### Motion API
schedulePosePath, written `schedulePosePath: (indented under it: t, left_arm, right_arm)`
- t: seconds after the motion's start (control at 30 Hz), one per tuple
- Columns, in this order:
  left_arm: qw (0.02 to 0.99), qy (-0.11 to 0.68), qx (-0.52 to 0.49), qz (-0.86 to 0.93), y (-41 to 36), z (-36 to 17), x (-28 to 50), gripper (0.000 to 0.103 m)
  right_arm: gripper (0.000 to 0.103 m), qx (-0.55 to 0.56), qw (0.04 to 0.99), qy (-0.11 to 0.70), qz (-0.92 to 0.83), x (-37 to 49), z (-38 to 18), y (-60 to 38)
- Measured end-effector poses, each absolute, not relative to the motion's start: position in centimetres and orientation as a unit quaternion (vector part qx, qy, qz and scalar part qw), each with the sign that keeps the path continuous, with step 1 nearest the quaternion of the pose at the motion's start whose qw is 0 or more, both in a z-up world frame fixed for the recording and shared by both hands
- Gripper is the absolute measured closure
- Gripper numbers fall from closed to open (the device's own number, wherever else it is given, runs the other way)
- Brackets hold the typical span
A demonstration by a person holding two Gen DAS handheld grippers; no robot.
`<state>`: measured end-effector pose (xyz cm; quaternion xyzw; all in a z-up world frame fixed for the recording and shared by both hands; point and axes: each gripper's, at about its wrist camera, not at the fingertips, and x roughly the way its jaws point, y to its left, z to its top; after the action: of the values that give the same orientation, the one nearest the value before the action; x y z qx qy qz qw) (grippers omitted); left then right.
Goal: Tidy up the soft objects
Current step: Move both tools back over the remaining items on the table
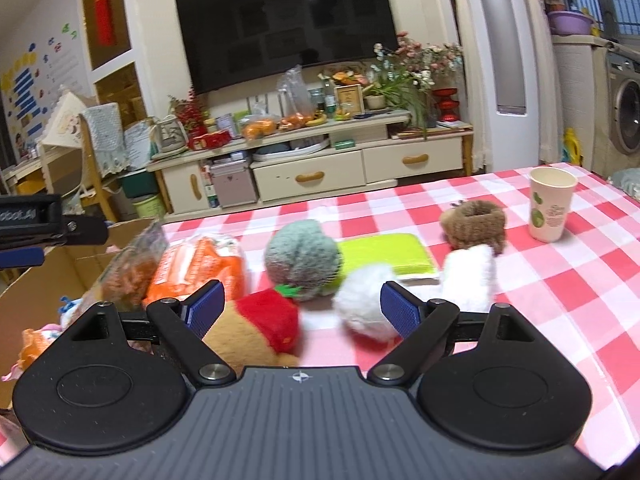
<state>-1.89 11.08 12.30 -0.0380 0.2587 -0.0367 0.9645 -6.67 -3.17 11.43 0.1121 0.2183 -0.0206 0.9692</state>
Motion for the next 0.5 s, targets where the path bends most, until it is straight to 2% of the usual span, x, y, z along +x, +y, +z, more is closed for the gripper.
schedulePosePath:
  t: [0.5]
  left_arm:
    - [0.957,0.278,0.008,-0.079,6.5,10.8,-2.5,0.007]
  right_arm:
    - [0.000,0.131,0.966,0.198,-0.105,-6.9,10.4,-8.9]
